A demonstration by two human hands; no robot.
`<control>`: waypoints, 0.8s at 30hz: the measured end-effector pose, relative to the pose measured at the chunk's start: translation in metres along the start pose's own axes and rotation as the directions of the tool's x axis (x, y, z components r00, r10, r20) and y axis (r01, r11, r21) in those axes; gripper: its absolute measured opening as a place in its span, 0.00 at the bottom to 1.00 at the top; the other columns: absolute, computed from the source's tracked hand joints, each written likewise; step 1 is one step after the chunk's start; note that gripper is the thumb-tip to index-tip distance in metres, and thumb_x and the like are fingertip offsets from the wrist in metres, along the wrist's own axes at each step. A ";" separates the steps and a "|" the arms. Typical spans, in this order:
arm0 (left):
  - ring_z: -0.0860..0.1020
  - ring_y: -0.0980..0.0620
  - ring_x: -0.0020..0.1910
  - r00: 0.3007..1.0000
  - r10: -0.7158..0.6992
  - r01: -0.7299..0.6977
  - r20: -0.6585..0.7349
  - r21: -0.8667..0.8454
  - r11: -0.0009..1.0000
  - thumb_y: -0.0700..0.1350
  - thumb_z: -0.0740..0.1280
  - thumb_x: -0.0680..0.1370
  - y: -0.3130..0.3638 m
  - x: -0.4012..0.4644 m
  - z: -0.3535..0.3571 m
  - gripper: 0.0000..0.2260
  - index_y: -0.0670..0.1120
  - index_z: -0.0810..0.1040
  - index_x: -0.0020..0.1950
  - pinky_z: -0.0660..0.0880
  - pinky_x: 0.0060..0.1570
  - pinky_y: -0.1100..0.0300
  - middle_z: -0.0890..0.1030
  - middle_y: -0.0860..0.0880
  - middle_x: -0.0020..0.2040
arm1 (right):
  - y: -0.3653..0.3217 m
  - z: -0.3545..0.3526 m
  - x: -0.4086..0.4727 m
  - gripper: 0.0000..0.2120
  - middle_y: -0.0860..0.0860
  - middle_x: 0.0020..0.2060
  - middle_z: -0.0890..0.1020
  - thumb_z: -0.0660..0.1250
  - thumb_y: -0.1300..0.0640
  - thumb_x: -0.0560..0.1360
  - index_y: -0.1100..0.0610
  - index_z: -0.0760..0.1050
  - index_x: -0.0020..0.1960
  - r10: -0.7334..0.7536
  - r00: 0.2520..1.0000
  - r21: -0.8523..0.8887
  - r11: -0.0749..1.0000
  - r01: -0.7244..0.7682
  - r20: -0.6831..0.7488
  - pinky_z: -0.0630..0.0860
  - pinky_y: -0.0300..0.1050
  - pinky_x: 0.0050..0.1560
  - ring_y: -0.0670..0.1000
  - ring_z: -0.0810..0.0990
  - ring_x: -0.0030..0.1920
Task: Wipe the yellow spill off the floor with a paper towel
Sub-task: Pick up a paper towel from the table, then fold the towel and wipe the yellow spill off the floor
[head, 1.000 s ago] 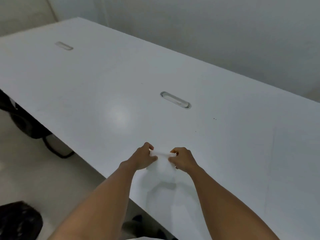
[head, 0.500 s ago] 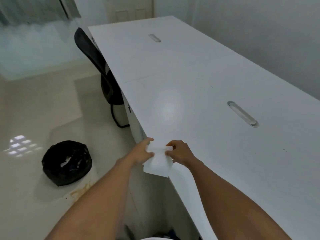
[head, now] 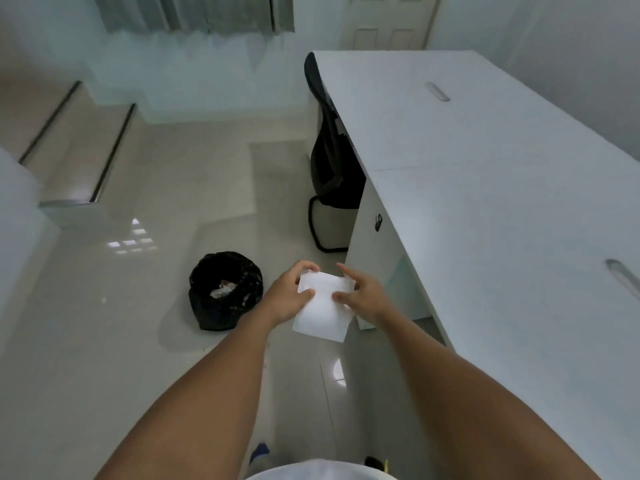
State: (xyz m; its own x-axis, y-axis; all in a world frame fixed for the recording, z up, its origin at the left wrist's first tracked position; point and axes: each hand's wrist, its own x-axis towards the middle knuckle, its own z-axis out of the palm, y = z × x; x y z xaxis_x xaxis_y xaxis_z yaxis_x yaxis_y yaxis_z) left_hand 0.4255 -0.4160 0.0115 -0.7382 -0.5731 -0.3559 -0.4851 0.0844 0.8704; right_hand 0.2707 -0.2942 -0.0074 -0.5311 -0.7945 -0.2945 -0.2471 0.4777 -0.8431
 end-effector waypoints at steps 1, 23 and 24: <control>0.81 0.48 0.52 1.000 0.007 -0.007 -0.009 -0.012 1.000 0.39 0.65 0.80 -0.008 0.000 -0.016 0.15 0.58 0.76 0.60 0.81 0.45 0.54 0.79 0.52 0.56 | -0.010 0.015 0.004 0.30 0.44 0.58 0.77 0.73 0.60 0.72 0.47 0.71 0.72 0.004 1.000 0.028 1.000 -0.004 -0.001 0.76 0.44 0.59 0.49 0.79 0.57; 0.74 0.48 0.64 0.948 -0.270 0.245 -0.168 -0.155 0.957 0.44 0.84 0.63 -0.101 -0.014 -0.135 0.35 0.54 0.77 0.69 0.76 0.65 0.46 0.77 0.51 0.66 | -0.072 0.136 0.094 0.31 0.54 0.58 0.81 0.80 0.64 0.63 0.55 0.77 0.65 0.067 0.847 0.228 0.949 -0.217 0.527 0.82 0.49 0.54 0.57 0.81 0.56; 0.74 0.48 0.64 0.945 -0.276 0.259 -0.173 -0.117 0.959 0.44 0.84 0.63 -0.103 -0.012 -0.137 0.36 0.54 0.77 0.69 0.76 0.64 0.46 0.77 0.51 0.65 | -0.072 0.136 0.100 0.32 0.53 0.58 0.80 0.80 0.65 0.63 0.55 0.76 0.66 0.064 0.838 0.199 0.959 -0.202 0.542 0.81 0.46 0.52 0.56 0.79 0.57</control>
State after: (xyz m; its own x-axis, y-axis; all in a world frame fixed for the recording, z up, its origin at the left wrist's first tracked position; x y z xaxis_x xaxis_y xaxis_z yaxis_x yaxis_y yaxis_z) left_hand 0.5480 -0.5292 -0.0270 -0.4827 -0.7063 -0.5178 -0.6012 -0.1627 0.7824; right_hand 0.3454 -0.4594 -0.0372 -0.0213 -0.8382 -0.5450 0.0313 0.5443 -0.8383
